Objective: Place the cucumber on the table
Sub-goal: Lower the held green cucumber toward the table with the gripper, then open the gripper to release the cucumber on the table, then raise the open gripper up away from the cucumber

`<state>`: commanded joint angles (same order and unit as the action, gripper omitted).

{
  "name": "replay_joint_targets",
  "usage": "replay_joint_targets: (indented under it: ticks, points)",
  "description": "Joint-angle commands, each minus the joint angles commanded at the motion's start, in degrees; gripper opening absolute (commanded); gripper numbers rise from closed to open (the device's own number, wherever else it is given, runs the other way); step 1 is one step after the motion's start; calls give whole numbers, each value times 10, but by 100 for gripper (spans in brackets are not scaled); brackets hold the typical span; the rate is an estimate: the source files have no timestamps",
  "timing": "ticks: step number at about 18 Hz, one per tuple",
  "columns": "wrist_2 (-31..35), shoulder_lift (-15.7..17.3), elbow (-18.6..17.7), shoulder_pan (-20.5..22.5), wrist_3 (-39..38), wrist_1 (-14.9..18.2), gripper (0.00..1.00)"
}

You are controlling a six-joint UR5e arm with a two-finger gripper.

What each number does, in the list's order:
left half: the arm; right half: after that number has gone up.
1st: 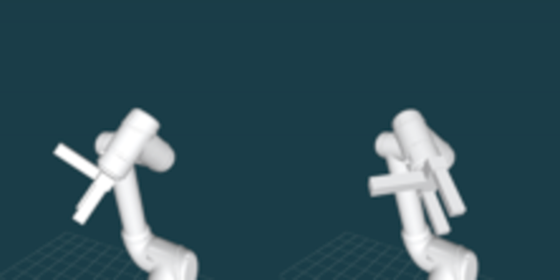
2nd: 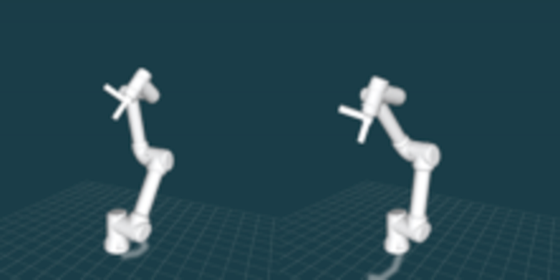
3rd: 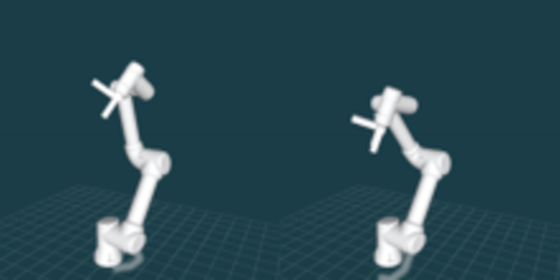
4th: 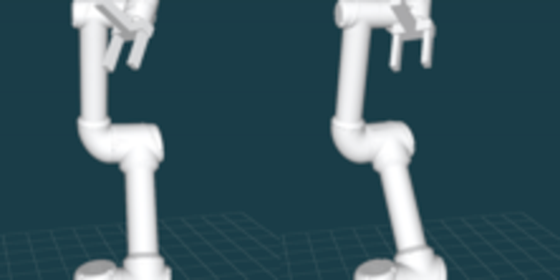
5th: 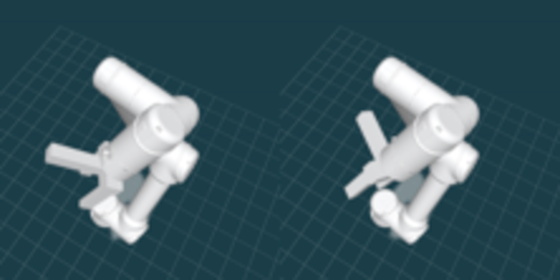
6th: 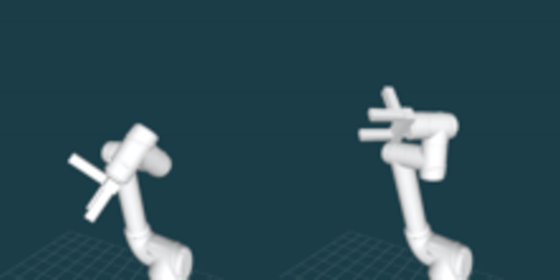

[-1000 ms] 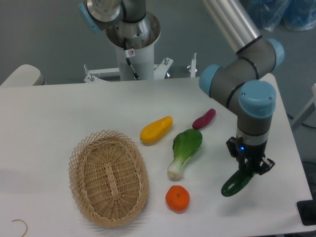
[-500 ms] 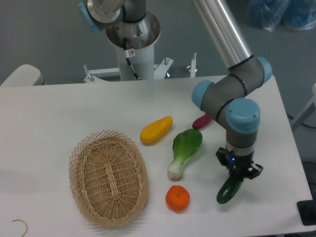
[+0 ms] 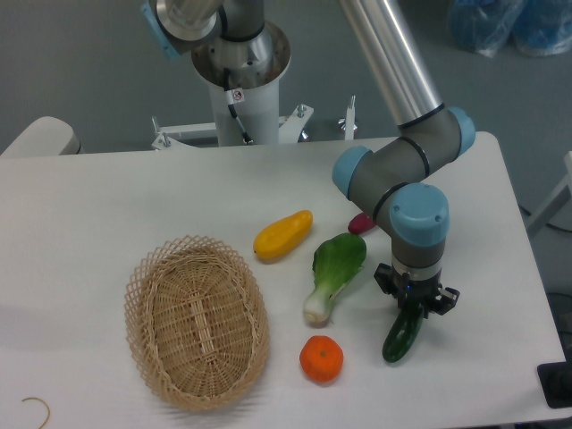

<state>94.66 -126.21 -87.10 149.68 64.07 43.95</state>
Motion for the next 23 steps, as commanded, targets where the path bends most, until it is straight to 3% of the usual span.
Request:
replay_joint_targets:
  ticks: [6,13,17,23]
  points:
    - [13,19,25,-12,1,0,100]
    - [7,78,51,-20,51,11,100]
    - [9,116,57,-11,144,91,100]
    - [-6,151,62,46,286,182,100]
